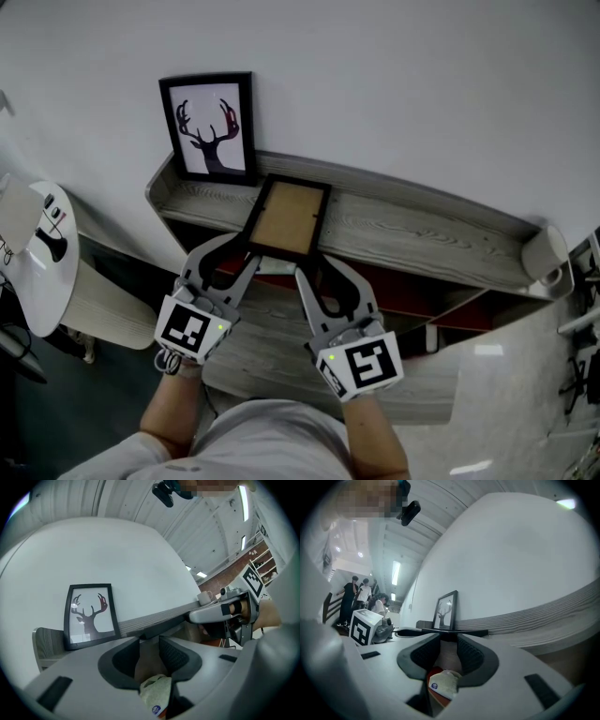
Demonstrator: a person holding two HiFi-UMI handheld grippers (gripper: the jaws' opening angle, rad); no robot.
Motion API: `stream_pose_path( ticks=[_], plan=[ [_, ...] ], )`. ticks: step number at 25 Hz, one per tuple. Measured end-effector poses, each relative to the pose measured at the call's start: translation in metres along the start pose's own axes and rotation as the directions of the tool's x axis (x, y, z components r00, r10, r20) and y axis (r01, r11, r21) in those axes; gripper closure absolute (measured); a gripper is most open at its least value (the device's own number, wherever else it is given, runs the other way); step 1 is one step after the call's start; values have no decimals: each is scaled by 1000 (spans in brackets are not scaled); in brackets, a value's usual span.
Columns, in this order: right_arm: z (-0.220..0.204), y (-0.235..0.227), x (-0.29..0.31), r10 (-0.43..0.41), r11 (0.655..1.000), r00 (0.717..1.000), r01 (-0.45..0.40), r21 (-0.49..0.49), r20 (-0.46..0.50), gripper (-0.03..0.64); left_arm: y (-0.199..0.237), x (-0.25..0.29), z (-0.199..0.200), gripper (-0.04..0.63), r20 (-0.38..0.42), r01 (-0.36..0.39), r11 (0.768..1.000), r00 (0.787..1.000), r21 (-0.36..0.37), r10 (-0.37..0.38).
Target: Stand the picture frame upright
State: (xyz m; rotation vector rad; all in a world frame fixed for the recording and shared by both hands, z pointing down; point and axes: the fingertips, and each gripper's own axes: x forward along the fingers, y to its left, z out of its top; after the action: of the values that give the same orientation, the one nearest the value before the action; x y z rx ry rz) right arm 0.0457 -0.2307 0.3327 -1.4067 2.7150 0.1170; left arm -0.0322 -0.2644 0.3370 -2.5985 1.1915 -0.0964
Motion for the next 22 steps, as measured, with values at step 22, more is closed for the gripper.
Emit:
stream_pose_path(
  ticks=[22],
  plan=[
    [96, -46, 27, -20, 988, 999, 25, -151, 36, 502, 27, 41, 84, 462, 100, 46, 998, 994, 51, -51]
  ],
)
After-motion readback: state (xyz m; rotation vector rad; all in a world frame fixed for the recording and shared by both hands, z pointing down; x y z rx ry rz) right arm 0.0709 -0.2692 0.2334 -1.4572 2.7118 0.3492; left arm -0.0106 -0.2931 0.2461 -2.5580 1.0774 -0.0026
